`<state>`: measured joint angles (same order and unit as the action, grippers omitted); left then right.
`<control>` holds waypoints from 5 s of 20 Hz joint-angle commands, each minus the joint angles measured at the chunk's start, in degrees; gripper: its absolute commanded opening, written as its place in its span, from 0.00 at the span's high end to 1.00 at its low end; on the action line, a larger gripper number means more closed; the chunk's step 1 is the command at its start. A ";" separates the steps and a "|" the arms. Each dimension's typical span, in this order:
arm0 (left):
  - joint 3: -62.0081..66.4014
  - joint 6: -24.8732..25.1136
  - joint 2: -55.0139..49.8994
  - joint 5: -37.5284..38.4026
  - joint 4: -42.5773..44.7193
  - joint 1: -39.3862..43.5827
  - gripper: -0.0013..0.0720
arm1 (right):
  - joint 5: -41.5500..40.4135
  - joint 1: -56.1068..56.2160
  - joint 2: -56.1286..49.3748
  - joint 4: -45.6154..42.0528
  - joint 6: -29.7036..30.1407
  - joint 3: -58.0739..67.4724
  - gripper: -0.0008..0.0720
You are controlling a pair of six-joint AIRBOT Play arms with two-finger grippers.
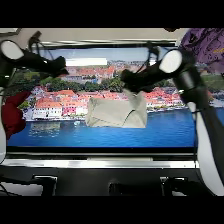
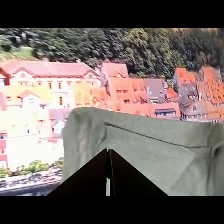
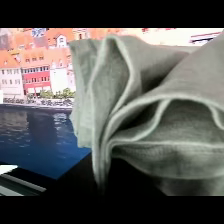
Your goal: Fold the clothes and pants, and hang the long-sleeved shirts on hangers.
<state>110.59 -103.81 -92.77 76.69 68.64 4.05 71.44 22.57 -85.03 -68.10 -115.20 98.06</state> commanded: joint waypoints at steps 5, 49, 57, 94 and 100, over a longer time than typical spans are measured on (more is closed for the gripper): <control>0.00 0.55 4.98 3.48 1.92 -8.15 0.95 | -10.69 12.41 -9.79 2.93 -4.63 0.07 0.94; -0.04 0.55 4.85 3.43 1.95 -9.44 0.95 | -0.46 -32.50 -8.07 35.98 46.71 -36.20 0.18; -0.04 0.55 4.83 3.43 1.97 -9.44 0.95 | -12.72 -25.16 -13.22 36.48 47.04 -36.17 0.29; -0.33 0.55 4.83 3.48 5.55 -9.44 0.95 | 6.40 -64.74 -3.28 -22.62 -8.98 -9.16 0.94; -0.33 0.55 4.83 3.48 5.55 -9.38 0.95 | 2.62 -64.74 9.73 -31.47 -14.58 -32.37 0.94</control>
<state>110.28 -103.26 -87.96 80.18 74.22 -5.37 75.77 -42.11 -80.75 -94.06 -126.80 75.22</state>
